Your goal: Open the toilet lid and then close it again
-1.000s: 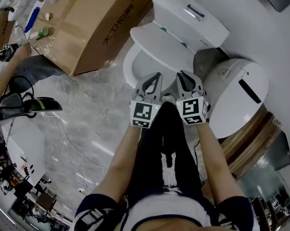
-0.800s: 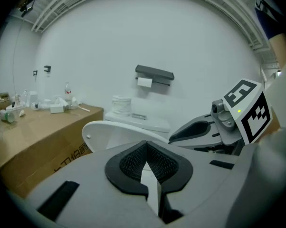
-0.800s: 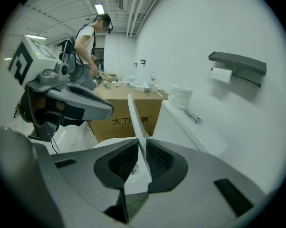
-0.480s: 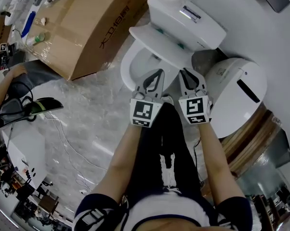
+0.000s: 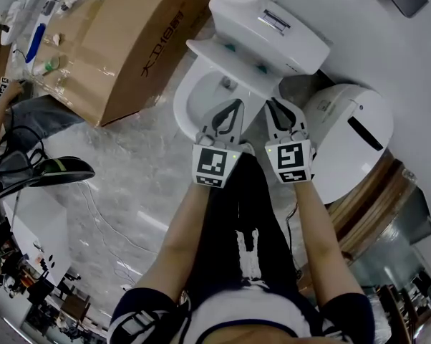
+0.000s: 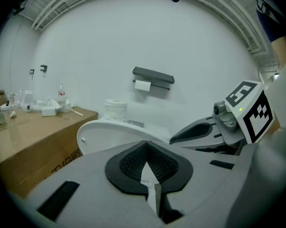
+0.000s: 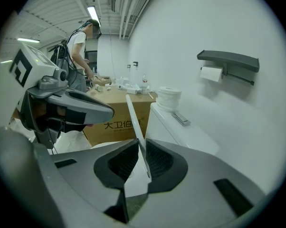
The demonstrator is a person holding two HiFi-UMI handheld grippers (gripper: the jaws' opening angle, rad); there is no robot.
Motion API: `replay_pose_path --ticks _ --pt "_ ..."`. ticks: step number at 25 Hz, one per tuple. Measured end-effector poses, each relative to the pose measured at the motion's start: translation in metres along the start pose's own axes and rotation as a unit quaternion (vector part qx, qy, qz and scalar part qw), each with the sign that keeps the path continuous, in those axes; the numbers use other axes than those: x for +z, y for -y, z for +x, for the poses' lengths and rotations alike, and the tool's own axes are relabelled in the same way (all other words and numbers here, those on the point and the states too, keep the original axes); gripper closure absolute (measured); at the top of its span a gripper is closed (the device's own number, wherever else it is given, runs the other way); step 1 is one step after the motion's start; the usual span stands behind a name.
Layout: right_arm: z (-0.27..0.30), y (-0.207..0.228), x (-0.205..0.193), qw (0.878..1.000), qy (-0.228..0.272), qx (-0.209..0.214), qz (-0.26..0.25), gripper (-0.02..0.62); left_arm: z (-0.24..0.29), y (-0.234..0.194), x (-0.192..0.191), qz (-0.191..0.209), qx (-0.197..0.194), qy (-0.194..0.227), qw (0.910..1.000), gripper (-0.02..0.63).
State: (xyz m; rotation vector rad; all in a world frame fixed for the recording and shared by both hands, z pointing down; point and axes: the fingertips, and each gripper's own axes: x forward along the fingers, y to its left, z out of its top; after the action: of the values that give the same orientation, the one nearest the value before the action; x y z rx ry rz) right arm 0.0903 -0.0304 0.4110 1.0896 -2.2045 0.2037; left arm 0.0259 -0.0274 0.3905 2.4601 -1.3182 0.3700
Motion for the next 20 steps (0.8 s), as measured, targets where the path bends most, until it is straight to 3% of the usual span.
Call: replay_pose_path --ticks 20 --pt "0.007 0.046 0.010 0.999 0.004 -0.013 0.033 0.551 0.020 0.011 0.012 -0.003 -0.004 0.012 0.9999 0.600"
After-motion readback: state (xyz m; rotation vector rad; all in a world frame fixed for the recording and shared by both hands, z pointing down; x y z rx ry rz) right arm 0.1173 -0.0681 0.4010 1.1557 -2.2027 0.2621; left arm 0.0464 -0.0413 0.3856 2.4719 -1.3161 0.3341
